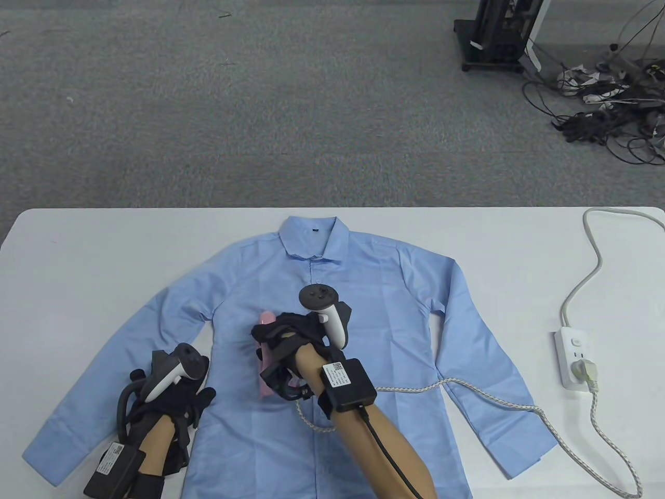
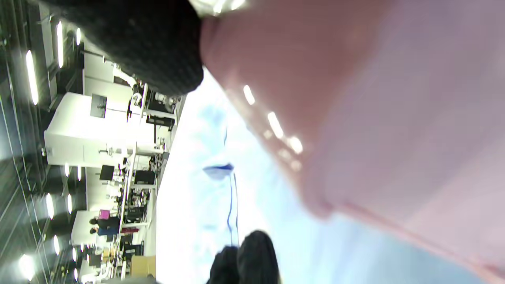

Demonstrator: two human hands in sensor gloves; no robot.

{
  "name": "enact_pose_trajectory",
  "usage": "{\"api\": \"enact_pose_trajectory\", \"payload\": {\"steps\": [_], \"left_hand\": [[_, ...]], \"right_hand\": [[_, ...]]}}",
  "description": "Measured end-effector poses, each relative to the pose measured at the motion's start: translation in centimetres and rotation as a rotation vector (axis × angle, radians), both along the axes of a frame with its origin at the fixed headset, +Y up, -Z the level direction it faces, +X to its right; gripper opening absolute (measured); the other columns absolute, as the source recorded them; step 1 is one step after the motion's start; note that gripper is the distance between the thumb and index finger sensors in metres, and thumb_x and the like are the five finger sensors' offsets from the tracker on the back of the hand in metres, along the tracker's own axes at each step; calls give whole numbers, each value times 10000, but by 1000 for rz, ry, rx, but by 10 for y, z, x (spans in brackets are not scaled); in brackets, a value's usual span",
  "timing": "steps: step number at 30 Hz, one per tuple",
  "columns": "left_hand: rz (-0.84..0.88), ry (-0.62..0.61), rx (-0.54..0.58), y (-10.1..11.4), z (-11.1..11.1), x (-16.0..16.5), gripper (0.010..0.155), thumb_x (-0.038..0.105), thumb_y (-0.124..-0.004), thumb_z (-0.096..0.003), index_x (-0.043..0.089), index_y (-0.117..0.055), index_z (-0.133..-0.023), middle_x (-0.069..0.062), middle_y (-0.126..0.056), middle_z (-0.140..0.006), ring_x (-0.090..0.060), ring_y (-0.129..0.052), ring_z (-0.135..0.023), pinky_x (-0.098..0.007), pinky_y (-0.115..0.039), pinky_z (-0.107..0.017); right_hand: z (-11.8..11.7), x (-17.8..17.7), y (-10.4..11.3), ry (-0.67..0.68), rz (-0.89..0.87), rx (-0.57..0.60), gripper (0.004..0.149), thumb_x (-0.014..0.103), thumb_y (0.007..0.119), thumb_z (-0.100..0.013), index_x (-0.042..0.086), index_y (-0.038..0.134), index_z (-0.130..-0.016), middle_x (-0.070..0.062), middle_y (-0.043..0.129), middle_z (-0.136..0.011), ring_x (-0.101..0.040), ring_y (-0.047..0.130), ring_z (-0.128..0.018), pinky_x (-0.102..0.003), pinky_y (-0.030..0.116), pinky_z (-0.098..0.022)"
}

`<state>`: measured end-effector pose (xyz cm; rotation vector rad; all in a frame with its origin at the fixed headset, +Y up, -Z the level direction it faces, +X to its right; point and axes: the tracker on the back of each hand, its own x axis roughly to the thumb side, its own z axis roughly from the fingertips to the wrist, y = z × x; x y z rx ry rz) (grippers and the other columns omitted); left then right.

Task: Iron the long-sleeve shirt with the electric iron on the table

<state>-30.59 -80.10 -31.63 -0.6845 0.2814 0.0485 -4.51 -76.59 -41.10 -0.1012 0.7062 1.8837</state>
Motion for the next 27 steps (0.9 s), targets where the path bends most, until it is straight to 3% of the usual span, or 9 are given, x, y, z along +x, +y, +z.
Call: {"api": "enact_pose_trajectory", "payload": {"steps": [9,11,13,15,21,24,27], "left_hand": [[2,-7,12,0,-1,1,725,617,-538,-372,564,-52,-909,102,139,-1053,-247,114,-1042,-598,66,-692],[-17,-40,58,6,-2,-3,733,651,-497,-346,549,-52,-920,108,138,-1056,-235,132,-1035,-595,78,-683],[63,55,172,17,-1,-11,701,638,-449,-356,533,-85,-946,86,105,-1078,-248,115,-1041,-600,70,-684],[104,107,244,25,1,-16,688,610,-483,-374,524,-127,-957,78,66,-1091,-247,88,-1049,-596,62,-690],[68,113,201,26,2,-25,690,594,-495,-392,522,-102,-955,87,95,-1080,-244,105,-1045,-595,66,-691],[60,104,158,25,2,-28,714,616,-502,-385,526,-73,-948,92,123,-1069,-238,127,-1038,-593,71,-687],[70,91,157,23,2,-27,734,636,-516,-372,525,-78,-949,88,118,-1072,-240,122,-1039,-593,71,-688]], "right_hand": [[-10,36,2,-98,31,44,649,359,821,-417,-127,578,-771,-204,845,-617,-238,1023,-422,-442,924,-301],[-9,35,4,-96,51,60,645,360,813,-419,-131,581,-769,-199,863,-606,-233,1033,-411,-437,928,-296],[-5,33,4,-98,-3,20,640,343,800,-423,-138,561,-770,-213,843,-618,-258,1020,-430,-460,912,-312],[6,24,10,-47,-111,-20,636,327,786,-437,-140,524,-781,-234,802,-651,-296,990,-476,-489,877,-348],[61,-23,36,181,-183,-20,655,309,777,-441,-127,460,-813,-231,740,-703,-294,946,-539,-496,845,-408],[85,-43,31,186,-166,-9,649,307,776,-433,-126,468,-805,-227,748,-693,-288,954,-528,-492,854,-400],[100,-61,13,216,-197,-72,648,307,776,-433,-122,463,-805,-224,743,-696,-286,952,-536,-490,853,-406]]}}
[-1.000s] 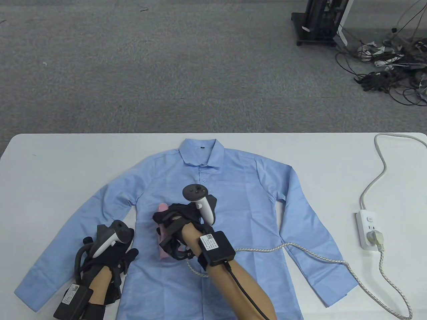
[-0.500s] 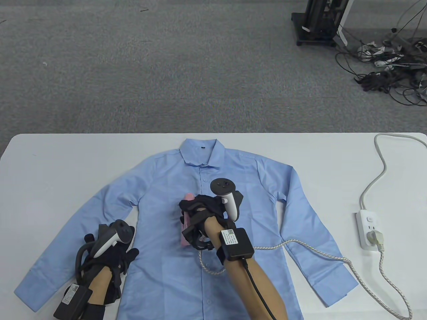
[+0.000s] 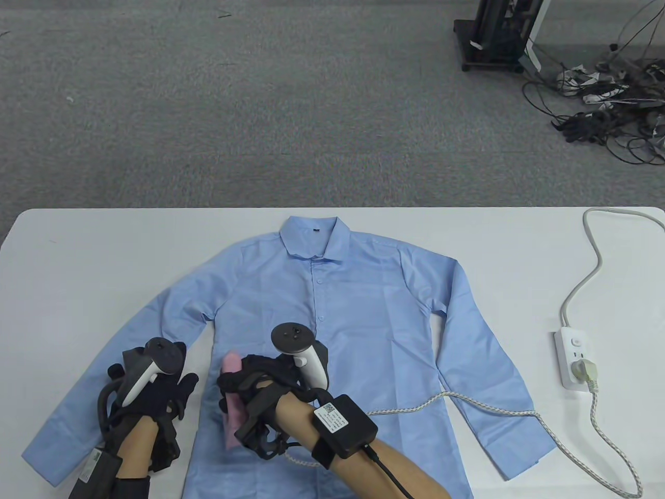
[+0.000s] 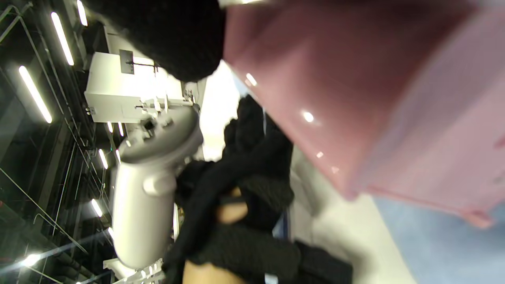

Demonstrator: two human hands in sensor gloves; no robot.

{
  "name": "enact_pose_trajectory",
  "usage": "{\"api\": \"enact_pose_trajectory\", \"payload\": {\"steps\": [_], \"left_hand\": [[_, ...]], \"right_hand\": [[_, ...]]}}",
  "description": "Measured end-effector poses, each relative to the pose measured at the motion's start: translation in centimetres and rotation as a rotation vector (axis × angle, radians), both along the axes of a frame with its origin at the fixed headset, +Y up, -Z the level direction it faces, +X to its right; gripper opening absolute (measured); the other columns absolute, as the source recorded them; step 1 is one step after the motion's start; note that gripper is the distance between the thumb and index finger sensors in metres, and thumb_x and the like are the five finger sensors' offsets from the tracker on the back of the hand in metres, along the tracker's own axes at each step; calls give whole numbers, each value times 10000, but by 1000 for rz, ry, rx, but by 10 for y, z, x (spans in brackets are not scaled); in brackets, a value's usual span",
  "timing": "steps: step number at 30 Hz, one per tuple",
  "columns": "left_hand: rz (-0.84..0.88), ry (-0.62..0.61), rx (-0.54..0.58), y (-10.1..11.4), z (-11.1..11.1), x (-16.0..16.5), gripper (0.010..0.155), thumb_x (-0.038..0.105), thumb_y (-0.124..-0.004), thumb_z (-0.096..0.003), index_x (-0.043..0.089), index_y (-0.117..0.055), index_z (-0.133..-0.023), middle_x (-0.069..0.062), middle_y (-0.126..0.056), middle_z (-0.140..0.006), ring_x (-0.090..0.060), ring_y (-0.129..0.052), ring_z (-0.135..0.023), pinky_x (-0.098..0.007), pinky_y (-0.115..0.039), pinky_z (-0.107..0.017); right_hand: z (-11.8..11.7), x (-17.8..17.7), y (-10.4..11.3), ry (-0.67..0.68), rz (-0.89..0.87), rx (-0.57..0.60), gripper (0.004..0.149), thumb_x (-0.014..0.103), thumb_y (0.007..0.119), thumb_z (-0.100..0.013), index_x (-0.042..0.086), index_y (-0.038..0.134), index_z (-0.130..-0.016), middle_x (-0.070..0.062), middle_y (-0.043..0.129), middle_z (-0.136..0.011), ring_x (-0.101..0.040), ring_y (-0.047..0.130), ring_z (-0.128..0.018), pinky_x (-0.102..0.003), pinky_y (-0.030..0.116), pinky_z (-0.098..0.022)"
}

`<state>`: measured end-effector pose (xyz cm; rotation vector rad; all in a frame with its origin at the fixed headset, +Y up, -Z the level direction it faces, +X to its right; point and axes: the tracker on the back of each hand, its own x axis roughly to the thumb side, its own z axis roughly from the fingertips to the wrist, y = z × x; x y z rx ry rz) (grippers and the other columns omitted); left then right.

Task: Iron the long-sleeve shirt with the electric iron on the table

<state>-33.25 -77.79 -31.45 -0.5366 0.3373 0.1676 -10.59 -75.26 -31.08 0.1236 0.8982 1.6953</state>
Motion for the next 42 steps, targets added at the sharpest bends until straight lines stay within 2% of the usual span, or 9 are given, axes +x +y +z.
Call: {"api": "enact_pose_trajectory", "payload": {"steps": [4,6,12,15,17,31,39,42], "left_hand": [[70,-102,-75,-10,-1,11,764,647,-559,-364,510,-103,-962,79,95,-1082,-249,110,-1042,-596,73,-683],[69,-121,-159,-17,-1,14,724,596,-547,-394,515,-90,-950,91,120,-1066,-236,123,-1036,-588,77,-682],[43,-131,-218,-28,-2,11,876,681,-638,-322,501,-44,-940,91,151,-1049,-236,156,-1023,-593,98,-678],[-56,-137,-194,-24,-2,16,894,706,-630,-270,517,-60,-931,94,103,-1071,-239,94,-1053,-599,72,-695],[-79,-148,-195,-23,-3,18,896,698,-631,-274,499,-73,-946,71,71,-1090,-260,53,-1070,-607,55,-703],[-11,-122,-236,-23,-1,17,895,682,-638,-293,504,-30,-924,83,139,-1052,-253,130,-1032,-607,60,-700],[-10,-126,-238,-22,-2,17,896,682,-639,-297,500,-28,-927,75,140,-1053,-256,131,-1032,-604,66,-697],[13,-138,-177,-11,-2,12,832,668,-614,-329,482,-126,-977,74,49,-1102,-256,79,-1055,-597,65,-693]], "right_hand": [[7,-12,-23,33,24,-62,649,304,769,-447,-124,444,-809,-227,726,-709,-287,943,-555,-487,849,-420],[7,-14,-23,36,7,-66,645,310,762,-454,-120,435,-807,-220,715,-712,-273,940,-559,-476,849,-423],[10,-5,-25,-31,-5,-50,646,312,762,-452,-122,438,-805,-220,718,-707,-270,944,-555,-472,856,-418],[12,3,-24,-76,1,-46,646,311,764,-451,-122,440,-804,-222,720,-705,-271,945,-554,-472,857,-418],[12,13,-23,-104,8,-40,646,310,765,-448,-126,444,-801,-225,723,-700,-273,947,-548,-474,860,-412],[19,112,-20,-279,48,-24,643,300,766,-442,-137,455,-796,-238,731,-687,-284,952,-529,-485,862,-394],[20,114,-19,-290,60,-2,645,313,762,-447,-136,459,-797,-236,738,-683,-275,956,-522,-474,866,-387],[24,104,-13,-251,69,10,644,324,750,-455,-132,453,-799,-237,729,-689,-284,948,-527,-482,854,-393]]}}
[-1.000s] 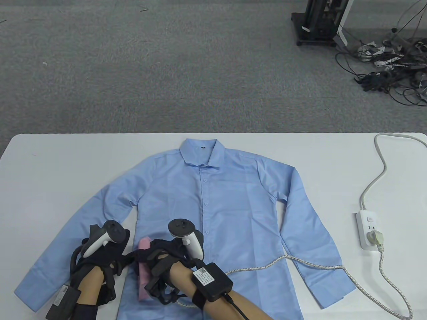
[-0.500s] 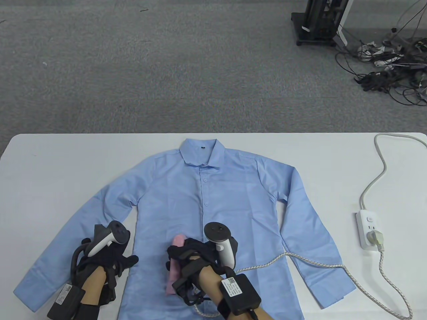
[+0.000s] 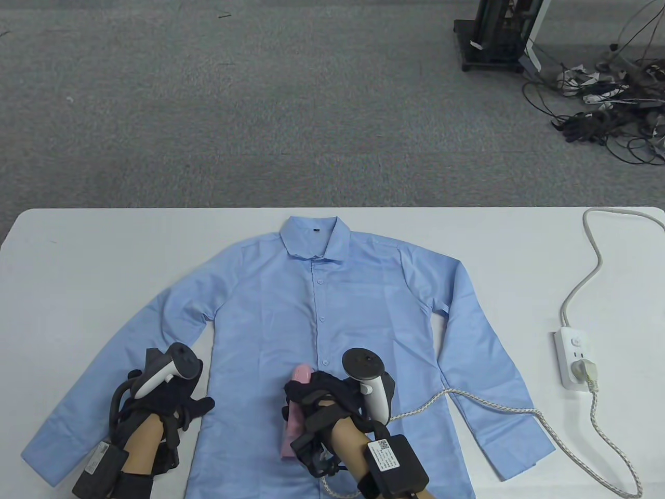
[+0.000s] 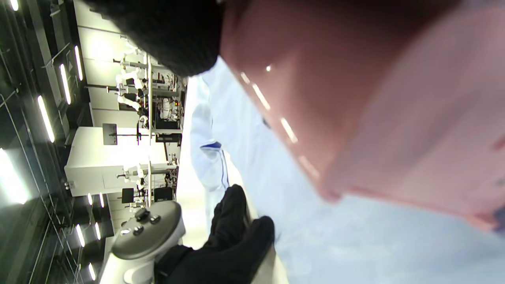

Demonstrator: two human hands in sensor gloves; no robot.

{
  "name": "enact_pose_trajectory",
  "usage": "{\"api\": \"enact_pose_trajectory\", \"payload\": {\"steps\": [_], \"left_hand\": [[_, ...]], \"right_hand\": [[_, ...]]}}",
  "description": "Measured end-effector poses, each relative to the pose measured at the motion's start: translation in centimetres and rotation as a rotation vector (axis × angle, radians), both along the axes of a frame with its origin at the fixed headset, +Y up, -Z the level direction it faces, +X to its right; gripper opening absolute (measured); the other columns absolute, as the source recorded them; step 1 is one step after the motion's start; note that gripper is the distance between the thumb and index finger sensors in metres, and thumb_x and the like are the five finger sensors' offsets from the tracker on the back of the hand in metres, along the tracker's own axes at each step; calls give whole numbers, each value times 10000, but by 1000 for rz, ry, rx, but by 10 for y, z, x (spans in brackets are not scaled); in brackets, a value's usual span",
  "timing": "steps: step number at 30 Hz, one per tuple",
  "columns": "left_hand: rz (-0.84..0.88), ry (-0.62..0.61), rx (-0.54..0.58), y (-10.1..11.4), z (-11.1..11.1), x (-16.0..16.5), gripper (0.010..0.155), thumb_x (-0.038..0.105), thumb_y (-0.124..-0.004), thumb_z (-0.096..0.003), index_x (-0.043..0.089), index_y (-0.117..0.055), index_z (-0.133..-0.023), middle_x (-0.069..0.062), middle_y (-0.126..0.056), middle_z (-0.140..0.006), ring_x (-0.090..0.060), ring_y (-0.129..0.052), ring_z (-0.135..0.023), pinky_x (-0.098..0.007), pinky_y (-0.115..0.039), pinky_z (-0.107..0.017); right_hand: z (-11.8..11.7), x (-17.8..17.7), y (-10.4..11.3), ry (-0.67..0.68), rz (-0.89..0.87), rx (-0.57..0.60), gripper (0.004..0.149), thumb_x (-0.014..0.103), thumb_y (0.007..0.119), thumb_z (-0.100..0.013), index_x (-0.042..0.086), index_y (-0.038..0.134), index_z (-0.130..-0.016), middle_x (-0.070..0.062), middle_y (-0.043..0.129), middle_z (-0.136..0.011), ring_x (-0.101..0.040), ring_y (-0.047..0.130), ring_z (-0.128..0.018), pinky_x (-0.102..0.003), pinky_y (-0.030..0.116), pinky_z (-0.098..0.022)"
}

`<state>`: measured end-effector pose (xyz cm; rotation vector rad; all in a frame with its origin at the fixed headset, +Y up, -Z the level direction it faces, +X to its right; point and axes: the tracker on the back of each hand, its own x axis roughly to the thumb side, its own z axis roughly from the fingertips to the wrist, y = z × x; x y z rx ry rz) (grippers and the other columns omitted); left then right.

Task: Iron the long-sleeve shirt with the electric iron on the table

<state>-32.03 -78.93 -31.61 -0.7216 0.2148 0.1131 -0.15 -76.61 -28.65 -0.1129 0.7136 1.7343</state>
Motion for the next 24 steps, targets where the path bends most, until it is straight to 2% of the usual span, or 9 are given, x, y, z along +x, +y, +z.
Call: {"api": "enact_pose_trajectory", "payload": {"steps": [3,7,10,12,17,24], "left_hand": [[-5,43,93,6,1,-2,801,667,-597,-338,453,-208,-1005,57,-53,-1138,-272,2,-1078,-605,16,-717],[-2,22,20,-2,1,-1,797,670,-583,-344,462,-177,-997,70,-6,-1122,-259,40,-1067,-599,36,-708],[-3,1,-6,-5,3,1,875,710,-588,-305,484,-50,-957,58,60,-1101,-263,72,-1060,-603,45,-705],[-2,-14,-22,-7,3,4,910,731,-591,-278,495,0,-929,57,85,-1091,-270,80,-1057,-605,38,-709],[-38,-21,-63,-13,4,5,953,747,-615,-252,491,13,-921,74,162,-1043,-261,152,-1021,-604,33,-718],[-49,-25,-67,-13,5,7,984,756,-630,-235,483,34,-908,62,182,-1030,-272,167,-1011,-610,29,-718]], "right_hand": [[9,-17,12,80,-21,13,645,336,740,-463,-126,447,-805,-233,724,-696,-283,942,-536,-482,848,-403],[28,-52,26,223,-37,19,651,331,742,-458,-123,438,-812,-238,715,-706,-292,932,-550,-494,836,-419],[43,-83,20,362,27,20,650,326,741,-452,-124,440,-811,-240,716,-704,-296,933,-543,-497,836,-416],[47,-93,13,407,14,-13,649,326,738,-455,-125,438,-812,-239,714,-704,-294,932,-546,-496,837,-416],[53,-101,-5,417,-10,-87,643,315,730,-460,-127,426,-813,-241,705,-710,-295,927,-553,-496,834,-423],[54,-89,-4,374,-15,-80,639,313,726,-460,-127,425,-812,-240,703,-709,-292,926,-554,-495,834,-425]]}}
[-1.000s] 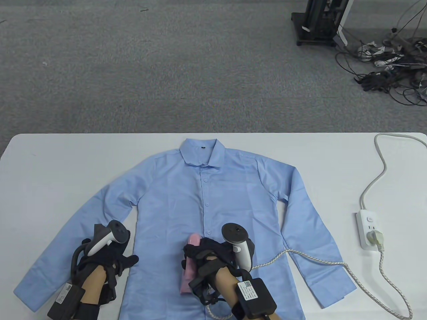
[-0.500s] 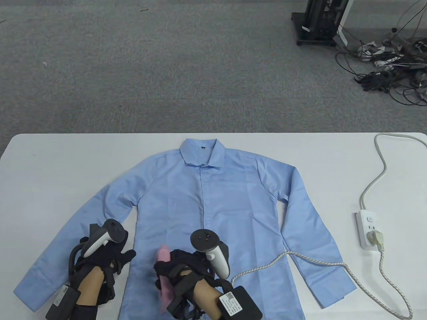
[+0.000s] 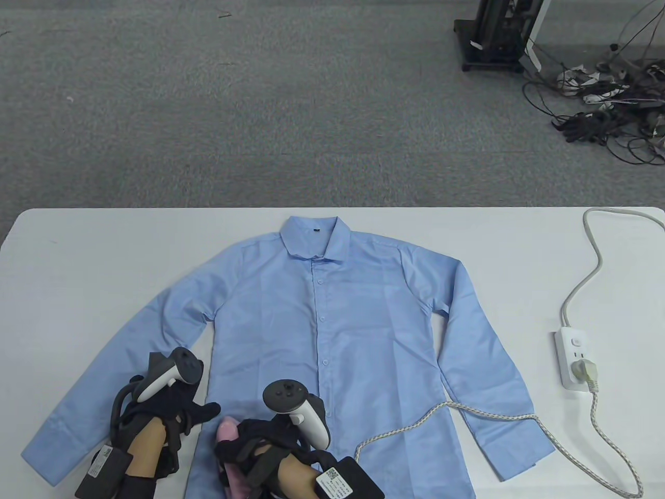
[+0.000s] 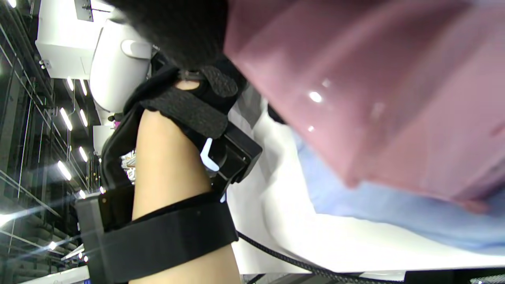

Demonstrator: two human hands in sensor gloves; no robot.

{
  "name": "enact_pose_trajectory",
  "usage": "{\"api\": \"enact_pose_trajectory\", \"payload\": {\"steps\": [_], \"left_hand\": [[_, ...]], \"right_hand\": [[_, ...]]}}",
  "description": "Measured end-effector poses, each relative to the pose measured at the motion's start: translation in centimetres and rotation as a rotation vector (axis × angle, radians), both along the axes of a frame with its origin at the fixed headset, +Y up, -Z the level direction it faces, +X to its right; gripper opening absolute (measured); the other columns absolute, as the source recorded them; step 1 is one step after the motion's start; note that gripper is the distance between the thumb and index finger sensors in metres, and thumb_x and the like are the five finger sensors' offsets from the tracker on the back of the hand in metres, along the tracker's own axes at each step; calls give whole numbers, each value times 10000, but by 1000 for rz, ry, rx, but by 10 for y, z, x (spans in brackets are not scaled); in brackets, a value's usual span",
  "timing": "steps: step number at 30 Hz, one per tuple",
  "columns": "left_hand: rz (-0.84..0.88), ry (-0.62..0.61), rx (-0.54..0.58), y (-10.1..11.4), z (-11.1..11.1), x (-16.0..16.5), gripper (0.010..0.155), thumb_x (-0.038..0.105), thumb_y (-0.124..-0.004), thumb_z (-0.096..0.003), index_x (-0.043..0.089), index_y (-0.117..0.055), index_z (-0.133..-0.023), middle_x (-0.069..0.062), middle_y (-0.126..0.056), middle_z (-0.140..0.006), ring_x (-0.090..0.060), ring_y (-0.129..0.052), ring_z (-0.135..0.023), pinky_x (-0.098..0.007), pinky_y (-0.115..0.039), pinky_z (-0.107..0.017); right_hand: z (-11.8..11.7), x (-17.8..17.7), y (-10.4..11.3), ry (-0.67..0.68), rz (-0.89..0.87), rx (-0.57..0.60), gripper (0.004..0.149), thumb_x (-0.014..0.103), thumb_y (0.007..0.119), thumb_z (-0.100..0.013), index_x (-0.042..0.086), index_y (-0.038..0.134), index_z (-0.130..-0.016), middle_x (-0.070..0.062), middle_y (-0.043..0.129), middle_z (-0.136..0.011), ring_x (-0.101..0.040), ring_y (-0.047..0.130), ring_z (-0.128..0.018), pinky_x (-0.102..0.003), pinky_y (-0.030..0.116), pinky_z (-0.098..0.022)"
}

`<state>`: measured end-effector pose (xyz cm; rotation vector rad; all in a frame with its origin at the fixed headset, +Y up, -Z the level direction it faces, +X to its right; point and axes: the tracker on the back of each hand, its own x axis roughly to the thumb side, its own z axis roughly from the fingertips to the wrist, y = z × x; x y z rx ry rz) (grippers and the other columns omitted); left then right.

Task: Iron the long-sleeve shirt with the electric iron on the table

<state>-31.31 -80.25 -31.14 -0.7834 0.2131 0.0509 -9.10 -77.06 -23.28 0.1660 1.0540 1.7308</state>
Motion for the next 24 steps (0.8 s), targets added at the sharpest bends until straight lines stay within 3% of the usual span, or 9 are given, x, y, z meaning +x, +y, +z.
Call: {"api": "enact_pose_trajectory", "payload": {"steps": [15,24], "left_hand": [[9,8,0,-1,0,0,976,744,-634,-246,483,32,-910,61,182,-1030,-272,169,-1010,-610,22,-722],[20,19,-5,-1,0,0,973,742,-634,-248,489,37,-904,69,193,-1022,-266,183,-1002,-610,25,-722]], "right_hand": [[16,85,0,-232,10,-8,638,309,730,-455,-128,428,-807,-242,703,-706,-298,926,-556,-498,837,-422],[25,106,-1,-277,7,-1,637,310,729,-454,-131,431,-805,-244,706,-701,-296,929,-550,-498,839,-415]]}}
